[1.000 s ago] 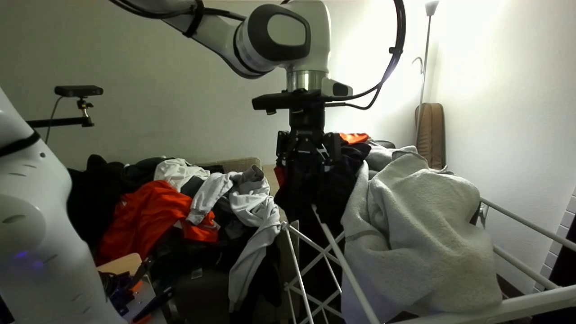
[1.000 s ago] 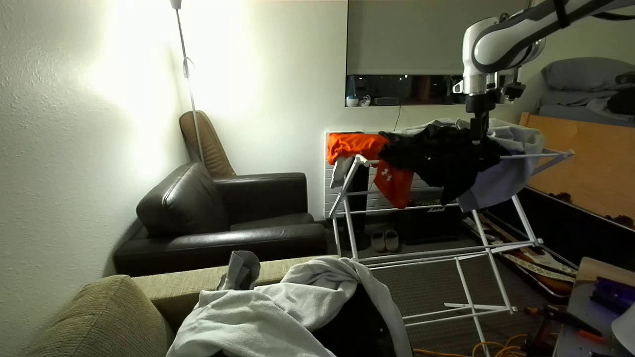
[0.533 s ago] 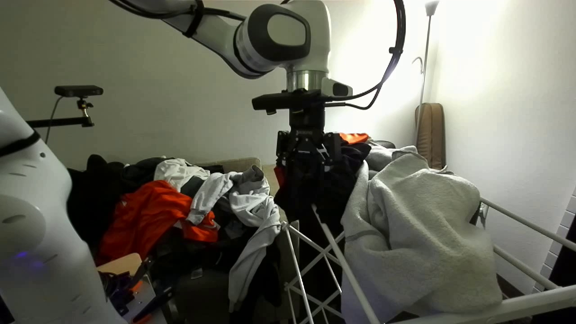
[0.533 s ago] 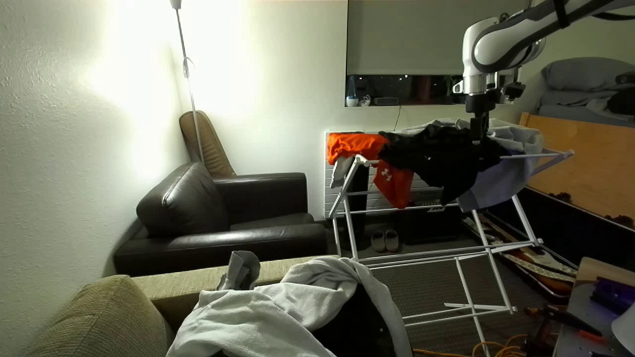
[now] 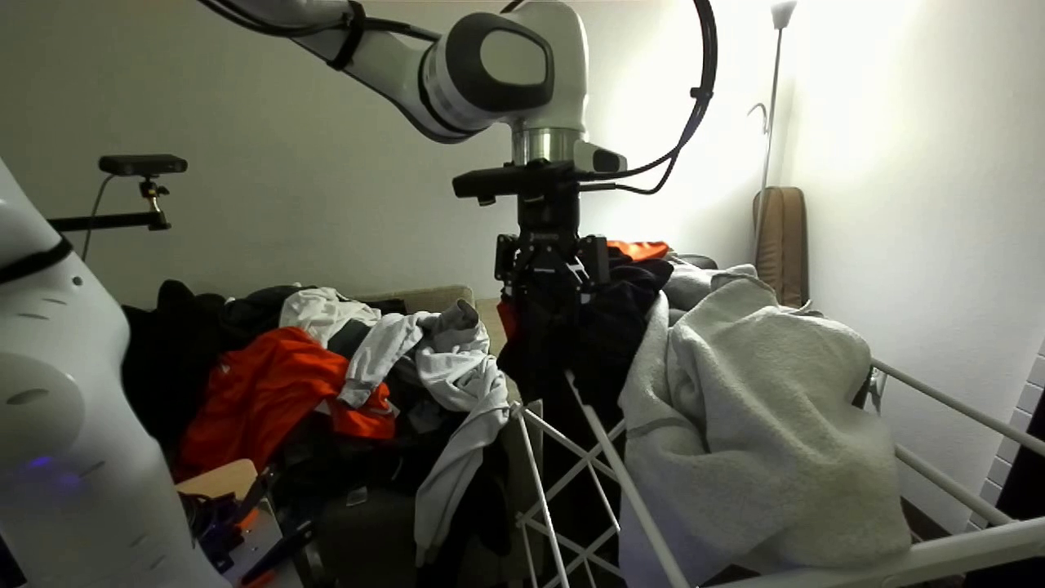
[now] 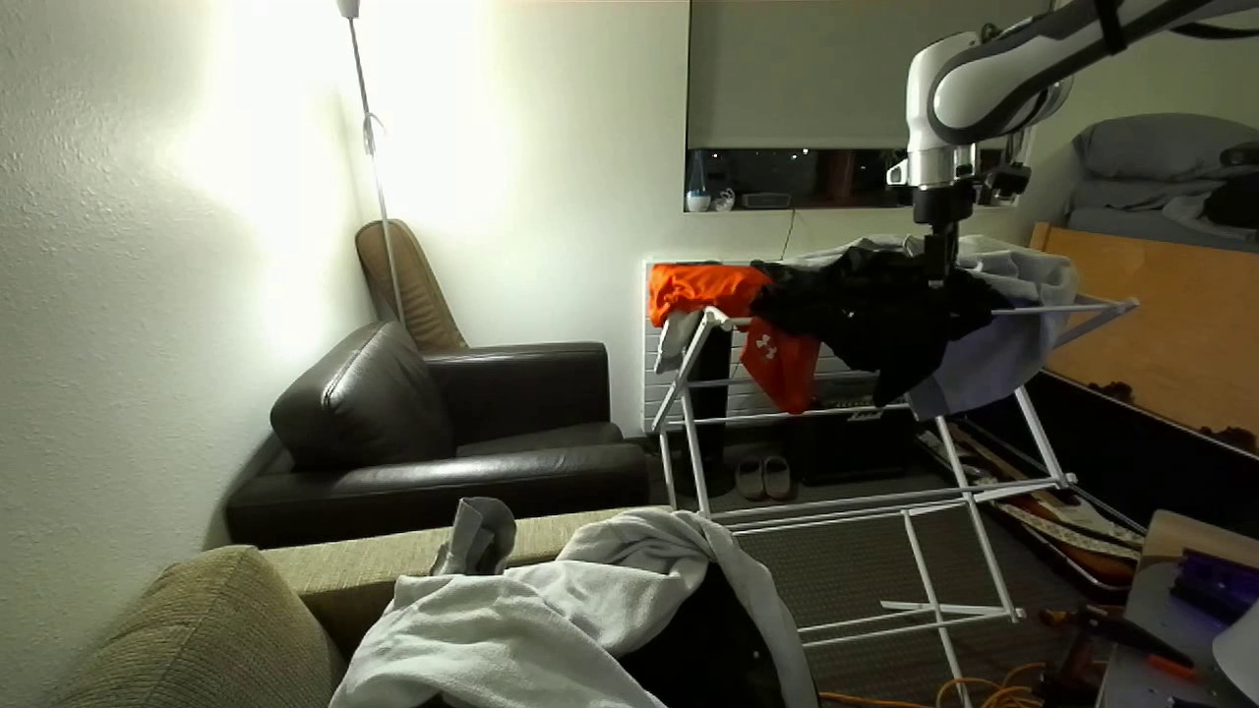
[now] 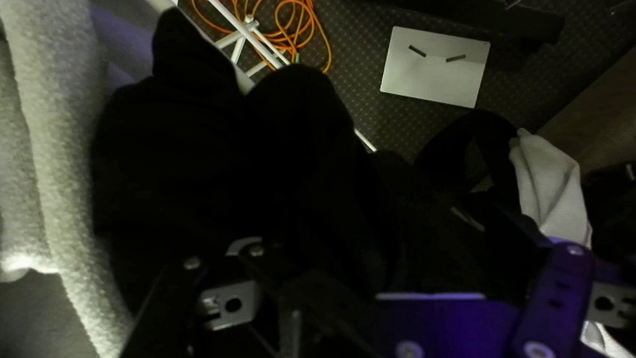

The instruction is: Put the black shirt on the couch

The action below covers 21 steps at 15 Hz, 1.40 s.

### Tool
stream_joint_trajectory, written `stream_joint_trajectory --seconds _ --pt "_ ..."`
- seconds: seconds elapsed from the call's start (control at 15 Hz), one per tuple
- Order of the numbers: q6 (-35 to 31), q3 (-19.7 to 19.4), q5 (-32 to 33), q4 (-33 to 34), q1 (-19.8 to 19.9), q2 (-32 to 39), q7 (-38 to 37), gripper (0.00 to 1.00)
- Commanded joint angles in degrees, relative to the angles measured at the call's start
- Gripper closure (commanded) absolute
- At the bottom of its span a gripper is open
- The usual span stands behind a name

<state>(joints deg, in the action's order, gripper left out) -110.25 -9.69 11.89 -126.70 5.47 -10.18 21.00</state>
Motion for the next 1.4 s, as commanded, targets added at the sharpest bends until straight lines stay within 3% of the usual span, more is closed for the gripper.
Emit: stream_joint_trajectory --seconds 0.0,1.33 --pt "-0.39 2.13 -0.31 -0.43 -1.06 -0.52 -1.48 0.0" --pt "-1.95 12.47 -4.02 1.81 -9.23 2.45 -15.36 0.0"
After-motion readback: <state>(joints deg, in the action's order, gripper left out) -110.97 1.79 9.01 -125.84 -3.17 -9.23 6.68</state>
